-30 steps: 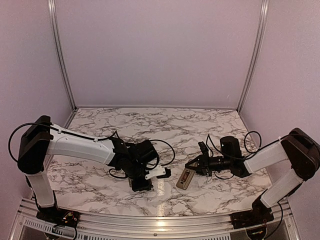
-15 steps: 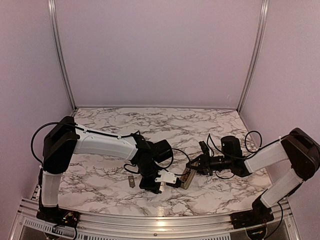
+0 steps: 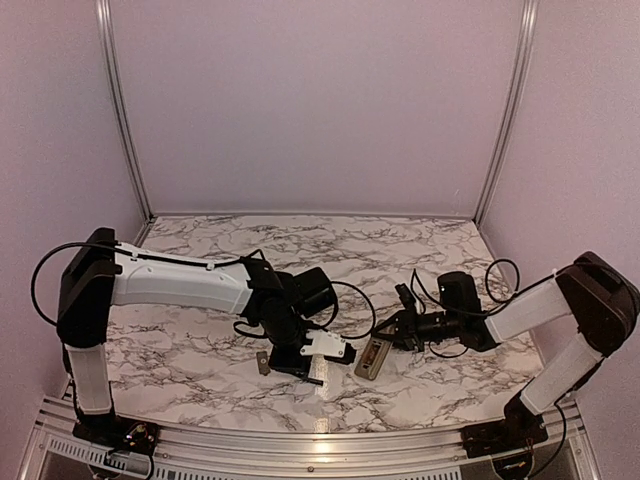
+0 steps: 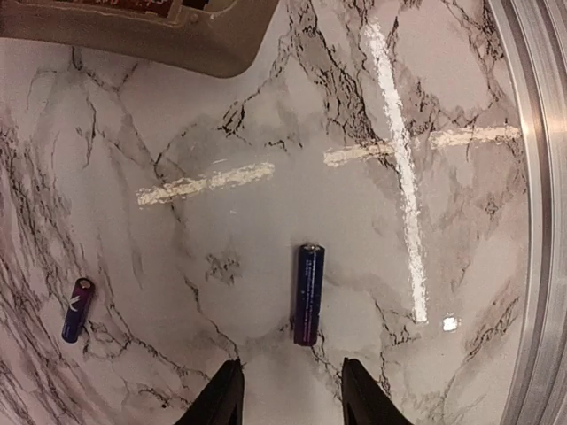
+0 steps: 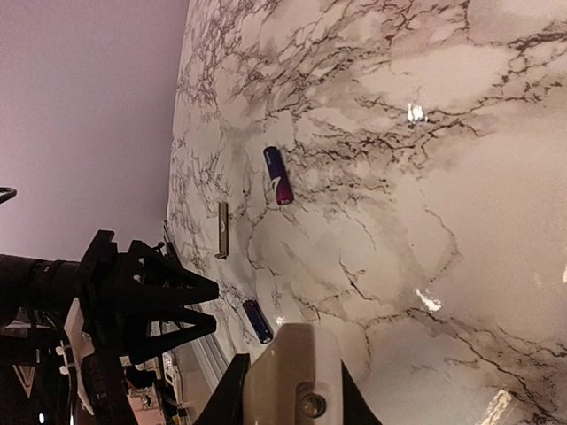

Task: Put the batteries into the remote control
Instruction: Place the battery at the center of the board, then adjust the battery at the center of the board.

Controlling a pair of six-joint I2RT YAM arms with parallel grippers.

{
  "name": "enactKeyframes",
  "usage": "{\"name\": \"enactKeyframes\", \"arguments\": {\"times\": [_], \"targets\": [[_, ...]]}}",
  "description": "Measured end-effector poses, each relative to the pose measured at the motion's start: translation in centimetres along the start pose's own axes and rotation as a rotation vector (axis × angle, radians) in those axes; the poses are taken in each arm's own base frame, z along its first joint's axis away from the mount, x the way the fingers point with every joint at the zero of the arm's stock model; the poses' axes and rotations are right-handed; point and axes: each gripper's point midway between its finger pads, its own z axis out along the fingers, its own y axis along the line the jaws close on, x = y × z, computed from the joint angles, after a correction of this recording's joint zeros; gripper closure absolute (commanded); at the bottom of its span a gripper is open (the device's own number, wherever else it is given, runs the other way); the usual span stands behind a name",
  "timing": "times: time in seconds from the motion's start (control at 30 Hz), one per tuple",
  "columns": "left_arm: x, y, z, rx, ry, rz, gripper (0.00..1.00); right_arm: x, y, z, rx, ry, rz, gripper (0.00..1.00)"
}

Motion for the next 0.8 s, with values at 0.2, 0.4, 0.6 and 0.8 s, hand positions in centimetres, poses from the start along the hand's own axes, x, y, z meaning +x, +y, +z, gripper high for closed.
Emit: {"name": "enactKeyframes", "arguments": {"times": [0.2, 0.4, 0.6, 0.8], "targets": [[-1.0, 2.1, -8.8, -0.293, -0.179, -0.116, 0.07, -1.0, 0.8, 0.2, -0.002, -0.005, -0.043, 1.0], [0.5, 3.5, -17.6, -0.54, -0.494, -0.518, 0.01, -2.6, 1.8, 0.5, 0.02, -0.023, -0.116, 1.0], [3.7, 1.9, -13.9, -0.457, -0.536, -0.851, 0.01, -3.2, 3.1, 1.3, 0.033, -0.027, -0.19, 1.0], [4.7, -0.4, -9.5, -0.456, -0.446, -0.975, 0.01, -2.2, 4.2, 3.4, 0.029, 0.014, -0.244, 1.0]]}}
